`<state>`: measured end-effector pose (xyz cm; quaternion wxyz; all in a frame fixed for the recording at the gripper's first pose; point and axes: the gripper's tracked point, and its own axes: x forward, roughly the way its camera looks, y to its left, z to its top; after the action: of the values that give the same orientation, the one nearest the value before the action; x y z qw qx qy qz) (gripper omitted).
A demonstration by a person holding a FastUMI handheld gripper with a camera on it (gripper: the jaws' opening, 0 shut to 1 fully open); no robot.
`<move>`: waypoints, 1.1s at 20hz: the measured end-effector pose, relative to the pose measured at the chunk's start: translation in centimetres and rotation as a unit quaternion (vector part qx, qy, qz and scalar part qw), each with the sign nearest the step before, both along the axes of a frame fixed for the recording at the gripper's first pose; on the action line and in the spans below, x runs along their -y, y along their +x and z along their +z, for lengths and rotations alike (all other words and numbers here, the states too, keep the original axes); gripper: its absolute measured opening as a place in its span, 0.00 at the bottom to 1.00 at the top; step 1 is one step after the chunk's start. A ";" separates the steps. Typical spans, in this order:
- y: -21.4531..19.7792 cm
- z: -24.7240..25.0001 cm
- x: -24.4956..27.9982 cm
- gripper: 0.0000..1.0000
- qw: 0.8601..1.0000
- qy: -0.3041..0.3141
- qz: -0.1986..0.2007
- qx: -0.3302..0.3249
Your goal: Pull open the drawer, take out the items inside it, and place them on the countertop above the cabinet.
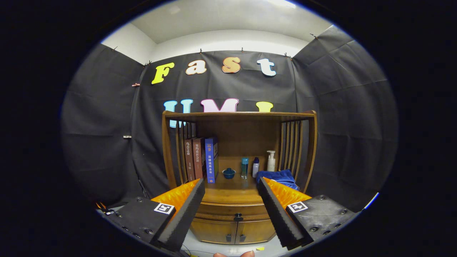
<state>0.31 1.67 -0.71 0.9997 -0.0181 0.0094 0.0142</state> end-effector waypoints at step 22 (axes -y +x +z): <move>9.6 -8.4 -0.7 1.00 1.000 0.011 0.016 0.023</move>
<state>9.88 2.32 -9.14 0.9994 -0.0079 -0.0137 0.0302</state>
